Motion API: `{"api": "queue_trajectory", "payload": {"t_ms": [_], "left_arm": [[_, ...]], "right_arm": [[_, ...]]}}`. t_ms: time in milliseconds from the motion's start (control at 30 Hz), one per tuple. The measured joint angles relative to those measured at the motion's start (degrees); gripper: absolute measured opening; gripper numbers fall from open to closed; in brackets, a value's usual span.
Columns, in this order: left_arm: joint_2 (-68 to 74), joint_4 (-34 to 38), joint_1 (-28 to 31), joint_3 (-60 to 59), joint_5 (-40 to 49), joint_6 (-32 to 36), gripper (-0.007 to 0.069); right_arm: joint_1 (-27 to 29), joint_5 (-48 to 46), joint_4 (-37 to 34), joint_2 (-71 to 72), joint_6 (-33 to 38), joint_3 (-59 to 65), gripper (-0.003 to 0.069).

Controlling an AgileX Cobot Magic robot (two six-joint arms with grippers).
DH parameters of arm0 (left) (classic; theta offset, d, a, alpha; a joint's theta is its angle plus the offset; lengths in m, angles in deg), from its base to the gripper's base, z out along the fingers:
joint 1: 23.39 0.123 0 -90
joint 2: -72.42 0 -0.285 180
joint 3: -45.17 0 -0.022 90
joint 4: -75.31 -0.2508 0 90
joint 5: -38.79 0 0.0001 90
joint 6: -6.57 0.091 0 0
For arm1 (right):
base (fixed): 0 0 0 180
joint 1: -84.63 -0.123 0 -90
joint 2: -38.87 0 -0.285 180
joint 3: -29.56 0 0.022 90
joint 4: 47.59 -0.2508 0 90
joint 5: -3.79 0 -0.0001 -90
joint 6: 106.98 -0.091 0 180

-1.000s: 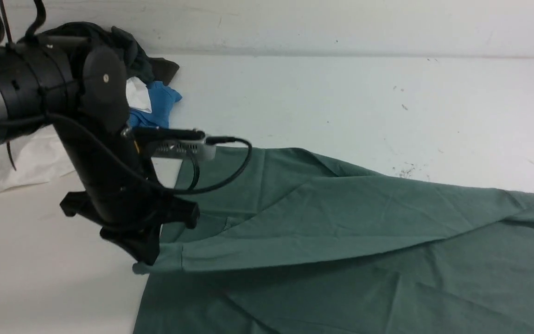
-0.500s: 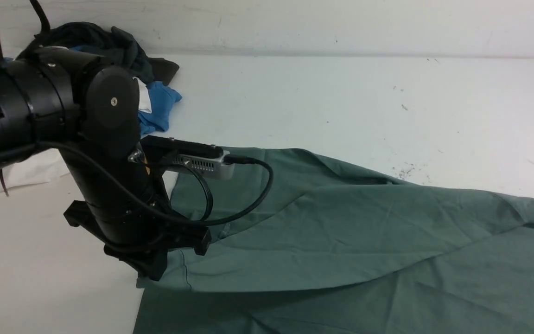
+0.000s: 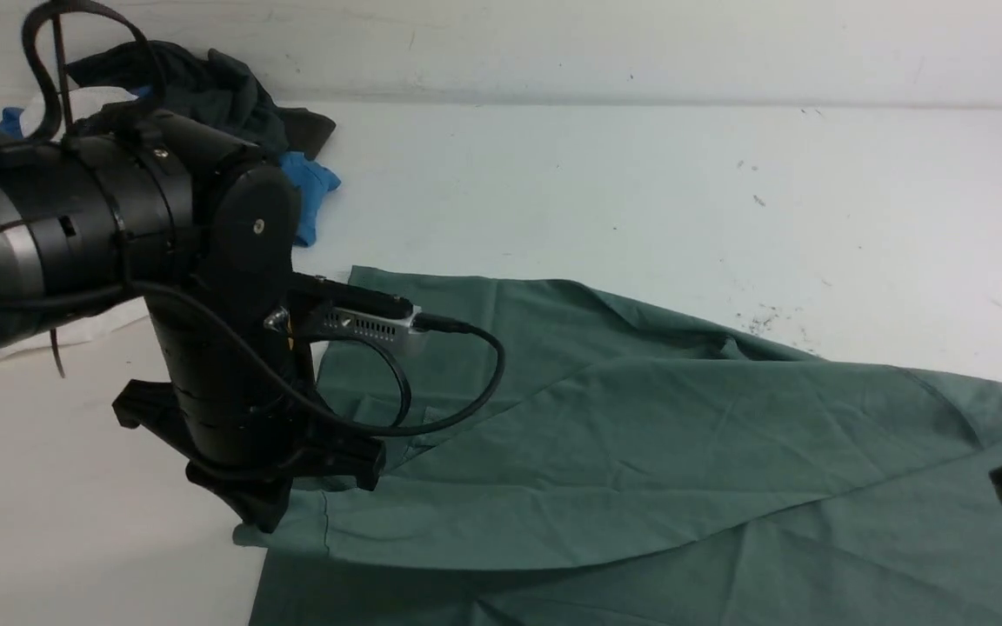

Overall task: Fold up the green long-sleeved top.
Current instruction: Use the left arm to drag and drop the cuff onto the cuff closest to the left arm, then use both arms simultaneously to clamp the lower edge of the clothing fabric

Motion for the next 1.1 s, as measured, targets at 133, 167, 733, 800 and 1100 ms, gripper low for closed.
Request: {"api": "queue_trajectory", "payload": {"t_ms": [133, 167, 733, 800, 1100], "left_arm": [[0.3, 0.4, 0.0, 0.0, 0.0, 0.9, 0.0009], [0.3, 0.4, 0.0, 0.0, 0.0, 0.9, 0.0022], [0.9, 0.5, -1.0, 4.9, -2.4, 0.7, 0.0274], [2.1, 3.5, -1.8, 4.9, -5.3, 0.9, 0.0166], [11.1, 5.9, -6.5, 4.9, -11.2, 3.1, -0.0004]], "right_arm": [[0.0, 0.0, -1.9, -7.0, 2.2, -6.4, -0.001], [0.0, 0.0, -2.6, -8.8, 2.9, -8.4, -0.001], [0.0, -0.1, -9.5, -39.7, 11.9, -39.1, -0.001], [0.0, -0.1, -10.7, -44.2, 12.5, -43.3, -0.001], [0.0, 0.4, -19.0, -64.1, 17.9, -59.4, -0.001]]}}
